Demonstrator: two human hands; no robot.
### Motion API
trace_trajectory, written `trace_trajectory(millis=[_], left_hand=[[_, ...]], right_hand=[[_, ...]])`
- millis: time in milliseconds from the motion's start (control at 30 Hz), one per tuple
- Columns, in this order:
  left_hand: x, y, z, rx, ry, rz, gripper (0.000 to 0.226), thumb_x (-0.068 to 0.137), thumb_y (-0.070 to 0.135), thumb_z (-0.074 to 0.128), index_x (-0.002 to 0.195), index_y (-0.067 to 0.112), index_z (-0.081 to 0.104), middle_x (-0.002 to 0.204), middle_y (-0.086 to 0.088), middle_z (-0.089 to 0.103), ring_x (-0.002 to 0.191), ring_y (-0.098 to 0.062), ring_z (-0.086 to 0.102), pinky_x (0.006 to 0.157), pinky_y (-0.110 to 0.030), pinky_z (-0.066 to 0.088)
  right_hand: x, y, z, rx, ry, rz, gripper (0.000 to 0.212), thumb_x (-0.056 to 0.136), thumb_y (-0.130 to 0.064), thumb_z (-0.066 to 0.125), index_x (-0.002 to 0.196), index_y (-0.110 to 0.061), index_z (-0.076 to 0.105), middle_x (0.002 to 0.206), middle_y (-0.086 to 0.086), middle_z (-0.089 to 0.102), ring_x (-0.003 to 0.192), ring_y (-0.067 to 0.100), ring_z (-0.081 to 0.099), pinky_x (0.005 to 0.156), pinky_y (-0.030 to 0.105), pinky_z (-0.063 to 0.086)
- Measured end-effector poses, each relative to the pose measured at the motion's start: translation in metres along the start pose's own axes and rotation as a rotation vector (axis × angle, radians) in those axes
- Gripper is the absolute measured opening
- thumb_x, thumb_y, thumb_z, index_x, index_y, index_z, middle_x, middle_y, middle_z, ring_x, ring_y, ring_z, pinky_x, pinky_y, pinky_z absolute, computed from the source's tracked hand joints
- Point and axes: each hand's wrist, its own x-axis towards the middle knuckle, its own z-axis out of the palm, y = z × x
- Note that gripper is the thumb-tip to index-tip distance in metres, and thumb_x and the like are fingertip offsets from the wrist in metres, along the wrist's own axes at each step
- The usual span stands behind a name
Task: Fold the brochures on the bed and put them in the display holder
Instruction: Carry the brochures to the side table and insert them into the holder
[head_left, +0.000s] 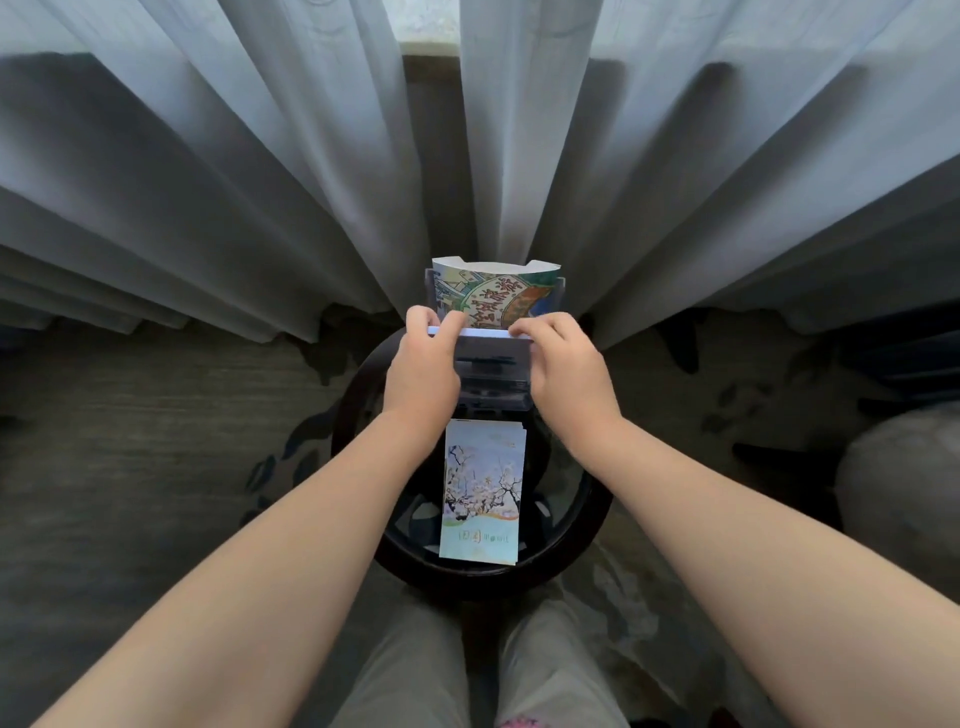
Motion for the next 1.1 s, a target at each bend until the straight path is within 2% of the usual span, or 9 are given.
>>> trace_trajectory(millis=[100, 167, 267, 433, 633, 733, 867, 967, 1100], left_hand=[[-0.003, -0.001, 0.007, 0.121, 0.044, 0.079, 0.064, 0.085, 0.001, 0.069, 0.143, 0.022, 0.049, 0.146, -0.014, 0.036, 0.125, -0.036, 0.048, 0.069, -0.039, 0.053], [-0.008, -0.002, 0.015, 0.223, 0.064, 0.138, 0.082, 0.085, 0.007, 0.072, 0.156, 0.022, 0.035, 0.159, -0.020, 0.029, 0.144, -0.043, 0.034, 0.095, -0.047, 0.055], [-0.016, 0.000, 0.026, 0.327, 0.028, 0.119, 0.100, 0.089, 0.021, 0.069, 0.165, 0.020, 0.005, 0.170, -0.021, 0.006, 0.156, -0.049, 0.005, 0.123, -0.055, 0.023], [-0.019, 0.007, 0.034, 0.447, 0.037, 0.151, 0.101, 0.095, 0.036, 0.057, 0.162, 0.025, -0.018, 0.170, -0.018, -0.016, 0.156, -0.043, -0.015, 0.126, -0.052, -0.002], [-0.049, -0.020, 0.068, 0.366, 0.032, 0.193, 0.101, 0.088, 0.023, 0.058, 0.164, 0.025, -0.009, 0.169, -0.018, -0.018, 0.157, -0.042, -0.010, 0.124, -0.055, 0.015], [-0.079, -0.045, 0.101, 0.377, -0.289, 0.034, 0.101, 0.092, 0.028, 0.056, 0.163, 0.025, -0.015, 0.170, -0.020, -0.017, 0.158, -0.041, -0.005, 0.125, -0.052, 0.018], [-0.114, -0.069, 0.150, 0.092, -0.650, -0.465, 0.087, 0.098, 0.029, 0.054, 0.166, 0.023, -0.001, 0.171, -0.015, -0.012, 0.158, -0.037, 0.003, 0.122, -0.054, 0.024], [-0.125, -0.069, 0.176, -0.068, -0.594, -0.674, 0.089, 0.098, 0.028, 0.056, 0.165, 0.017, -0.001, 0.168, -0.018, -0.007, 0.150, -0.043, 0.018, 0.115, -0.049, 0.033], [-0.121, -0.058, 0.195, -0.313, -0.338, -0.725, 0.070, 0.089, 0.011, 0.060, 0.153, 0.016, 0.031, 0.144, -0.013, 0.030, 0.131, -0.036, 0.035, 0.095, -0.038, 0.040]], right_hand=[[-0.004, 0.007, 0.006, -0.162, -0.032, -0.101, 0.051, 0.089, 0.003, 0.062, 0.139, -0.008, 0.061, 0.139, 0.016, 0.058, 0.129, 0.035, 0.055, 0.100, 0.044, 0.054], [-0.007, 0.010, 0.010, -0.361, -0.111, -0.193, 0.063, 0.093, -0.006, 0.058, 0.154, -0.004, 0.041, 0.158, 0.021, 0.039, 0.147, 0.038, 0.037, 0.118, 0.047, 0.039], [-0.014, 0.011, 0.020, -0.516, -0.230, -0.154, 0.082, 0.097, -0.023, 0.053, 0.163, -0.006, 0.007, 0.171, 0.015, 0.002, 0.158, 0.034, 0.006, 0.127, 0.048, 0.018], [-0.020, 0.005, 0.030, -0.544, -0.207, -0.094, 0.089, 0.097, -0.027, 0.053, 0.162, -0.009, -0.005, 0.170, 0.014, -0.011, 0.158, 0.030, -0.006, 0.127, 0.047, 0.005], [-0.051, 0.019, 0.050, -0.359, -0.228, 0.115, 0.104, 0.093, -0.018, 0.058, 0.159, -0.011, -0.023, 0.164, 0.027, -0.023, 0.155, 0.041, -0.014, 0.128, 0.048, 0.008], [-0.089, 0.047, 0.077, -0.319, -0.483, 0.285, 0.101, 0.095, -0.018, 0.056, 0.161, -0.014, -0.020, 0.167, 0.022, -0.017, 0.157, 0.037, -0.010, 0.128, 0.045, 0.007], [-0.141, 0.087, 0.125, -0.150, -0.770, 0.539, 0.069, 0.095, -0.018, 0.055, 0.157, -0.005, 0.027, 0.165, 0.018, 0.026, 0.149, 0.034, 0.030, 0.119, 0.038, 0.030], [-0.165, 0.097, 0.151, -0.093, -0.639, 0.682, 0.070, 0.093, -0.016, 0.055, 0.158, -0.009, 0.030, 0.167, 0.012, 0.028, 0.139, 0.035, 0.045, 0.102, 0.037, 0.045], [-0.179, 0.086, 0.174, 0.032, -0.515, 0.715, 0.080, 0.091, -0.008, 0.053, 0.162, -0.013, 0.016, 0.168, 0.018, 0.018, 0.135, 0.039, 0.043, 0.091, 0.033, 0.044]])
